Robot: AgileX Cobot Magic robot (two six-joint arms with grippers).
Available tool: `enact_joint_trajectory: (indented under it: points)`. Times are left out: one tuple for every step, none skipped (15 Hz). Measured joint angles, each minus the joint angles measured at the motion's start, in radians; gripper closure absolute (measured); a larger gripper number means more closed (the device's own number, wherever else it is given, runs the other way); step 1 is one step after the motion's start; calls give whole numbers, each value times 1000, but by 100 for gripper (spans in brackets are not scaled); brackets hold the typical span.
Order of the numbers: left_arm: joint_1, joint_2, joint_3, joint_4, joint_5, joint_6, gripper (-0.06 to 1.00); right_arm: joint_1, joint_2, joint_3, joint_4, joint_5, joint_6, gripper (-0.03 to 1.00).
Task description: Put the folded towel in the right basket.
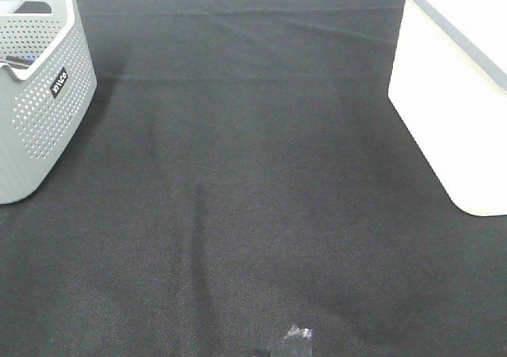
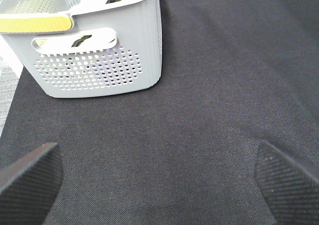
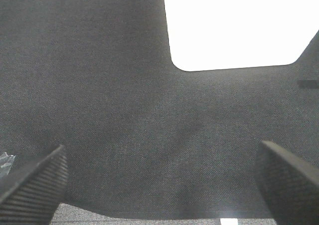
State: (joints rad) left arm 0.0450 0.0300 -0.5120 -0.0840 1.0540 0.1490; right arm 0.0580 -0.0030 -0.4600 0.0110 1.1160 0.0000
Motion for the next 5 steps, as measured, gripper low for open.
enact_joint_trajectory:
  points:
    - [0, 0, 0, 0, 0, 0, -3, 0, 0, 0, 0, 0, 0, -1]
    - [0, 0, 0, 0, 0, 0, -3, 0, 0, 0, 0, 0, 0, -1]
    - [0, 0, 0, 0, 0, 0, -3, 0, 0, 0, 0, 0, 0, -1]
    - [0, 0, 0, 0, 0, 0, -3, 0, 0, 0, 0, 0, 0, -1]
    - [0, 0, 0, 0, 0, 0, -3, 0, 0, 0, 0, 0, 0, -1]
